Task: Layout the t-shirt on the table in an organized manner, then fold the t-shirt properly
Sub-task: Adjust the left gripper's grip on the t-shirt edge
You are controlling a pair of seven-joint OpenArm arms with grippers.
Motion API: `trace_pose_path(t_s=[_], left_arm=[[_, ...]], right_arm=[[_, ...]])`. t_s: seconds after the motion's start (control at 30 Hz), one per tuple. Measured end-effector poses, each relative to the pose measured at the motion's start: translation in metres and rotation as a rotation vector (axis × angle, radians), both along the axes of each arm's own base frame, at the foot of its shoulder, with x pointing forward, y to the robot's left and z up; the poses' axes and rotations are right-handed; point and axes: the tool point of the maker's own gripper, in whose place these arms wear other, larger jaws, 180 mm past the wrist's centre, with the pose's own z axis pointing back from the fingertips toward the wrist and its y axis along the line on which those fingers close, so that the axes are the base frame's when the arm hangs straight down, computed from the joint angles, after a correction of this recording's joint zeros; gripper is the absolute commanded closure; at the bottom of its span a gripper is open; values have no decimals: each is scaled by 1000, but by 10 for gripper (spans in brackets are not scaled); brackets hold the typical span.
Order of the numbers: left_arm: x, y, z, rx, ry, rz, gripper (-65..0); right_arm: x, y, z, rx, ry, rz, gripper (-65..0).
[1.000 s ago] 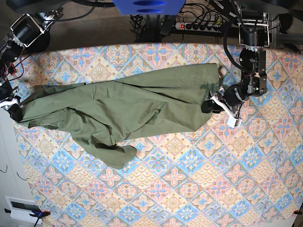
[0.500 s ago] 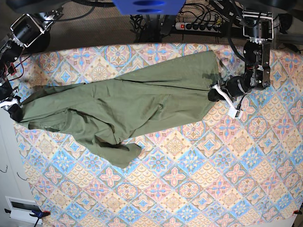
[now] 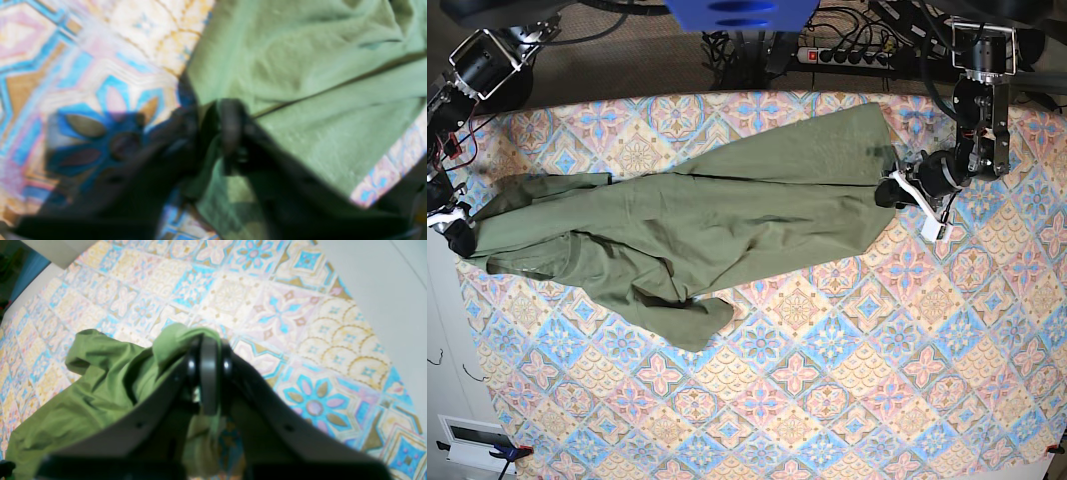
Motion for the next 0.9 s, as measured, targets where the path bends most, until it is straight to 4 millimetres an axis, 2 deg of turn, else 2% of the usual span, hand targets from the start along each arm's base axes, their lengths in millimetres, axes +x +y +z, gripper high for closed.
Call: trace_pose_path(t_s=[0.1,0.17,0.4,0.73,0.8,0.9], left_arm=[[-6,-4,0,-14,11,-14,-363],[-7,-6,1,-28,12,-27,-408],[-11,3,0,2,27,-35,-410],[-31,-13,-3,96,37,-190,-409],[-43,-16,-2,103,54,-225,-388],[-47,-16,-3,102,57,-225,-311]], right_arm=[[-1,0,-1,0,2,0,-7],[0,0,0,0,1,0,-7],[0,0,0,0,1,-1,-7],[0,0,0,1,-1,-1,-7],[-1,0,0,1,0,-3,-7],[0,0,0,0,-1,-1,-7]])
